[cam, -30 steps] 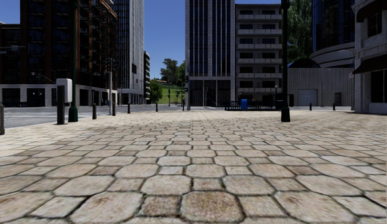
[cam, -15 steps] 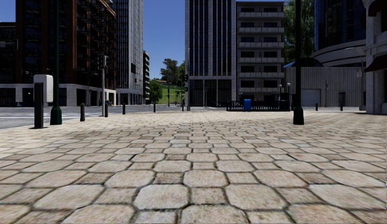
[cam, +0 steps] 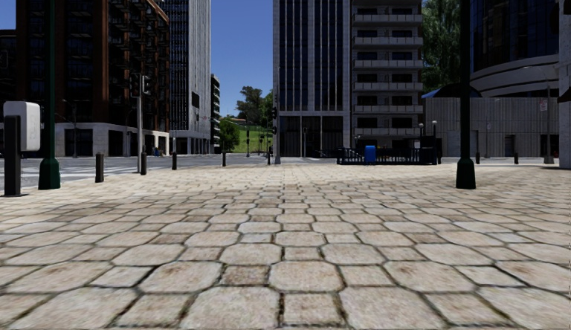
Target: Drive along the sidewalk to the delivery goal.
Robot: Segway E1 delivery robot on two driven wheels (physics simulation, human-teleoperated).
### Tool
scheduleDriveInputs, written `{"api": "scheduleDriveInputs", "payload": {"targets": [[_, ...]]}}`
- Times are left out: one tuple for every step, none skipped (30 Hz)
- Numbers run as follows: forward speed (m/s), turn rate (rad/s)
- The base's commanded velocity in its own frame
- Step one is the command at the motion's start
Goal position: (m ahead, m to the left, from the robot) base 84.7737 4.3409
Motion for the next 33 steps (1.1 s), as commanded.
{"api": "scheduleDriveInputs", "payload": {"targets": [[2.0, 0.0], [2.0, 0.0], [2.0, 0.0], [2.0, 0.0], [2.0, 0.0], [2.0, 0.0], [2.0, 0.0], [2.0, 0.0], [2.0, 0.0], [2.0, 0.0], [2.0, 0.0], [2.0, 0.0], [2.0, 0.0], [2.0, 0.0], [2.0, 0.0], [2.0, 0.0], [2.0, 0.0], [2.0, 0.0], [2.0, 0.0], [2.0, 0.0], [2.0, 0.0], [2.0, 0.0], [2.0, 0.0], [2.0, 0.0], [2.0, 0.0], [2.0, 0.0], [2.0, 0.0], [2.0, 0.0], [2.0, 0.0], [2.0, 0.0], [2.0, 0.0], [2.0, 0.0], [2.0, 0.0]]}}
